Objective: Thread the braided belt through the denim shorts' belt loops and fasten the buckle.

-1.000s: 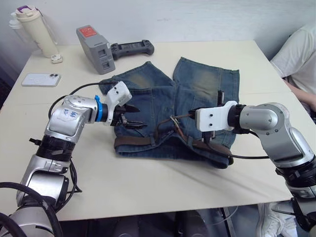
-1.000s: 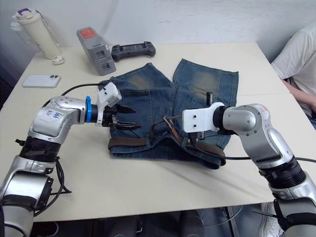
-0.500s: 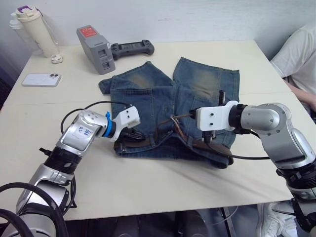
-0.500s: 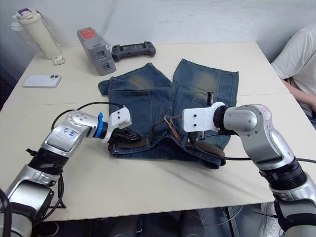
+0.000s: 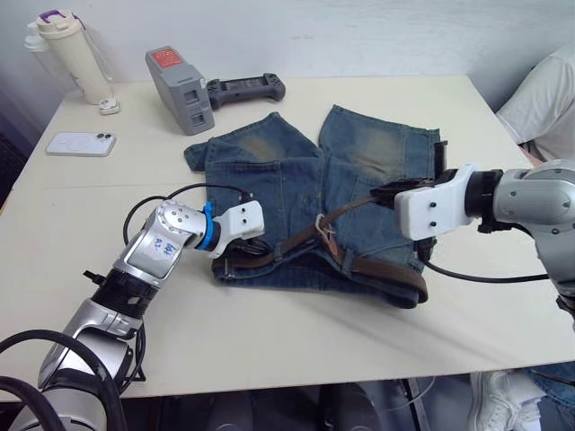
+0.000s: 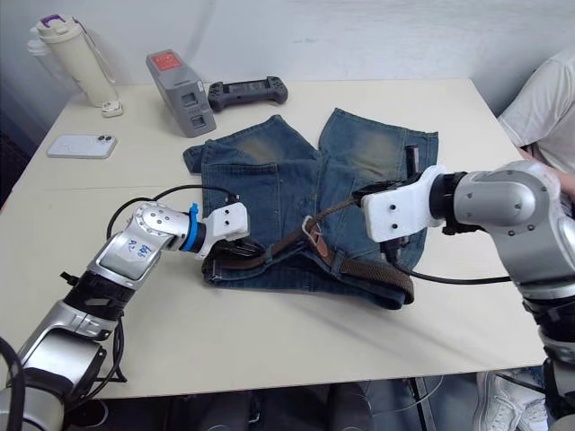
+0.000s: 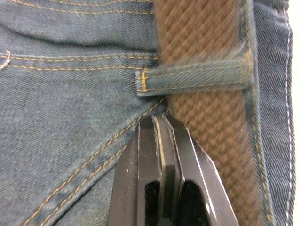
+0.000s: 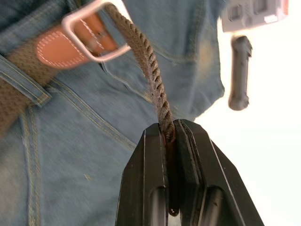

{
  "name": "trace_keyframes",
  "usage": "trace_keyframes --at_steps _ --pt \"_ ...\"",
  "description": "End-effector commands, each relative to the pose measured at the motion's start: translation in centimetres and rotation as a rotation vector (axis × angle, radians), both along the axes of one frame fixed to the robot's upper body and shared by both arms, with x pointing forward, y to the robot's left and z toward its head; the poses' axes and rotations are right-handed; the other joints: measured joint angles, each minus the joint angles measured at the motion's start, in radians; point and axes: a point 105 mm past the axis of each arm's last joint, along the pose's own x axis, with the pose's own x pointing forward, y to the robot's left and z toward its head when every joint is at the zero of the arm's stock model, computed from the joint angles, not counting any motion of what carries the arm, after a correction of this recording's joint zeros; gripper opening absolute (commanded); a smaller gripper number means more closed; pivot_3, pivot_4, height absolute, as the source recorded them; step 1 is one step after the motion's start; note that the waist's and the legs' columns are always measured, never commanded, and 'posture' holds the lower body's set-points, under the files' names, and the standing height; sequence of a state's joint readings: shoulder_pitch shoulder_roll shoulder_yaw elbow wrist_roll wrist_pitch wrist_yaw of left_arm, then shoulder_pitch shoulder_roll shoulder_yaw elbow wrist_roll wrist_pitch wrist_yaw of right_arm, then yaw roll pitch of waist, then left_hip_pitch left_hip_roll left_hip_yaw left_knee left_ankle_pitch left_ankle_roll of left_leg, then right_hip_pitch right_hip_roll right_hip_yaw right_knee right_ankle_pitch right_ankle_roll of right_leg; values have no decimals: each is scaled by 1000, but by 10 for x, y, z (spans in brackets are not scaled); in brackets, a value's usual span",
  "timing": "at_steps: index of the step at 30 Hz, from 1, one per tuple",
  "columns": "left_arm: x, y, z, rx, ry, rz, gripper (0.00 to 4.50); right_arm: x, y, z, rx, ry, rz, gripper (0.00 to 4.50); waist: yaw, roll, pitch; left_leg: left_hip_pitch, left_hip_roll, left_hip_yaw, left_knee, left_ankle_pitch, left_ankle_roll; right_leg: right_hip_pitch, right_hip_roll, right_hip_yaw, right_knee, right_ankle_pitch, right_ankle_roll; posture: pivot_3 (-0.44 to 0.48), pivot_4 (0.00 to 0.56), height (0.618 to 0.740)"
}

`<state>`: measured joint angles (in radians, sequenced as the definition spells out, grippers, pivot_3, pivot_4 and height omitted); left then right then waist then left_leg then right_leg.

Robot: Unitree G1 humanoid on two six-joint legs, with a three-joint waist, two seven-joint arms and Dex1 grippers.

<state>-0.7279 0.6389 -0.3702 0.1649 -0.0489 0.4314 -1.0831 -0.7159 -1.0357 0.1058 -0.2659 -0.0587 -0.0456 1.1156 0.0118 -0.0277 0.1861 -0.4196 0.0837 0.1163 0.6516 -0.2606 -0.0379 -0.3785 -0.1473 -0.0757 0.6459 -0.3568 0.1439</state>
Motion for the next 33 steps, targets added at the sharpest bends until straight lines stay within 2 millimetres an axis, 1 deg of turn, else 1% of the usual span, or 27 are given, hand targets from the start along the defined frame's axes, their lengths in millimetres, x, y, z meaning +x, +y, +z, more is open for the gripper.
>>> trace_keyframes --at_steps 1,3,6,8,11,15,17,19,21,23,26,27,28,30,32,33 --pt "-6 9 -28 58 83 28 37 -10 6 35 36 -113 43 0 0 0 0 0 0 0 0 0 0 0 0 0 0 0 0 0 150 740" --pt "-6 8 -28 48 86 33 37 -11 16 33 42 -94 75 0 0 0 0 0 0 0 0 0 0 0 0 0 0 0 0 0 150 740" --pt "-1 5 -16 -29 92 62 37 -12 34 14 39 -40 139 0 0 0 0 0 0 0 0 0 0 0 0 0 0 0 0 0 150 740" --pt "3 1 7 -151 107 89 37 -12 39 9 34 -23 152 0 0 0 0 0 0 0 1 0 0 1 0 0 1 0 0 0 150 740" --pt "5 3 49 -344 125 98 37 -9 40 9 29 -27 153 0 -1 0 0 -1 0 0 1 0 0 0 0 0 1 0 0 0 150 740" --pt "7 10 78 -448 119 119 37 -5 42 13 29 -55 156 0 -5 0 0 -2 0 -1 1 0 0 -1 0 0 1 0 0 0 150 740" --pt "6 7 96 -528 118 110 37 -1 43 13 28 -57 147 0 -11 0 0 -1 0 0 1 0 0 -1 0 0 1 0 0 0 150 740" --pt "-1 -2 113 -592 124 68 37 7 41 9 19 -35 107 0 -14 0 0 -1 0 -1 1 0 0 -1 0 0 2 0 0 0 150 740" --pt "-12 -14 122 -609 116 16 37 16 39 5 23 -11 46 0 -15 0 0 -1 0 -1 1 0 0 -1 0 0 2 0 0 0 150 740" --pt "-19 -27 123 -598 95 -9 37 21 43 6 53 7 19 0 -14 0 0 -1 0 -1 1 0 0 -1 0 0 2 0 0 0 150 740" --pt "-22 -36 123 -580 64 -9 37 24 47 6 66 15 8 0 -14 0 0 -1 0 -1 1 0 0 -1 0 0 2 0 0 0 150 740" --pt "-24 -38 123 -579 62 -9 714 24 48 6 65 16 7 0 -14 0 0 -1 0 -1 1 0 0 -1 0 0 2 0 0 0 150 740" --pt "-25 -40 126 -596 70 -6 973 23 49 5 67 21 6 0 -14 0 0 -1 0 -1 1 0 0 -1 0 0 2 0 0 0 150 740" --pt "-25 -42 129 -615 68 13 1795 23 50 3 69 27 3 0 -14 0 0 -1 0 -1 1 0 0 -1 0 0 2 0 0 0 150 740" --pt "-16 -39 126 -578 28 77 2503 23 49 0 72 43 -10 0 -14 0 0 -1 0 -1 1 0 0 -1 0 0 2 0 0 0 150 740" --pt "-13 -38 122 -541 2 105 2980 24 48 0 70 43 -16 0 -14 0 0 -1 0 -1 1 0 0 -1 0 0 2 0 0 0 150 740"
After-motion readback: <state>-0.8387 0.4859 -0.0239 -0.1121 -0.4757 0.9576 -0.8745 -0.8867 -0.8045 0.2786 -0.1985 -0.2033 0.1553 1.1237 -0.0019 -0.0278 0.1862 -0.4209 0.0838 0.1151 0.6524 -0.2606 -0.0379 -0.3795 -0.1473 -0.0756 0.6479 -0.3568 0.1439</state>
